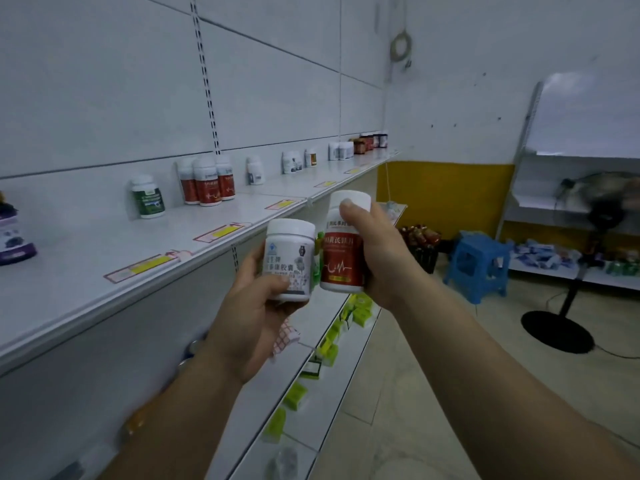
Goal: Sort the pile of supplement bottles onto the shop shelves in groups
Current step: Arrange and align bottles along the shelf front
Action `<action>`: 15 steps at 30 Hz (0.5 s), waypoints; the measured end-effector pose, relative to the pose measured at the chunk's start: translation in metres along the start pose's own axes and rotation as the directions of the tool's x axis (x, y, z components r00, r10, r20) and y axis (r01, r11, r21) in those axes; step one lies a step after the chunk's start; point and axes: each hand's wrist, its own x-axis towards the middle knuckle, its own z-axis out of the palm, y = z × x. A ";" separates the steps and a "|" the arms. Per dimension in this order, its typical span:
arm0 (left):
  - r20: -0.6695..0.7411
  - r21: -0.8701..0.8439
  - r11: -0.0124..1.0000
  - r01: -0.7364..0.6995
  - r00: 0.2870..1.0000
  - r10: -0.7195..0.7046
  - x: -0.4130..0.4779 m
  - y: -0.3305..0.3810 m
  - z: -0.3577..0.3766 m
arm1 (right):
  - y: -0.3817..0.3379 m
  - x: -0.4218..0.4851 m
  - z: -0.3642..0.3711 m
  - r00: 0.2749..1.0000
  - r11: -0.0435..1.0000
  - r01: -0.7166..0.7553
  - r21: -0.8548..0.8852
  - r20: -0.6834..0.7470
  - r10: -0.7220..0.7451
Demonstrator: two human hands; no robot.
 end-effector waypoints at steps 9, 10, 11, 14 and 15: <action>-0.170 0.018 0.993 -0.115 0.979 0.117 0.135 -0.045 0.072 | -0.020 0.146 -0.090 0.993 0.994 0.024 -0.102 0.116 -0.012; -0.187 0.033 0.992 -0.123 0.974 0.127 0.146 -0.046 0.075 | -0.020 0.162 -0.094 0.991 0.994 0.024 -0.108 0.133 -0.009; -0.206 0.061 0.990 -0.129 0.969 0.139 0.155 -0.046 0.075 | -0.020 0.176 -0.095 0.989 0.995 0.017 -0.103 0.146 -0.002; -0.290 0.187 0.971 -0.153 0.935 0.203 0.180 -0.039 0.072 | -0.016 0.215 -0.093 0.978 0.997 -0.015 -0.073 0.206 0.030; -0.325 0.236 0.958 -0.163 0.916 0.236 0.188 -0.036 0.069 | -0.013 0.228 -0.088 0.972 0.997 -0.019 -0.068 0.231 0.034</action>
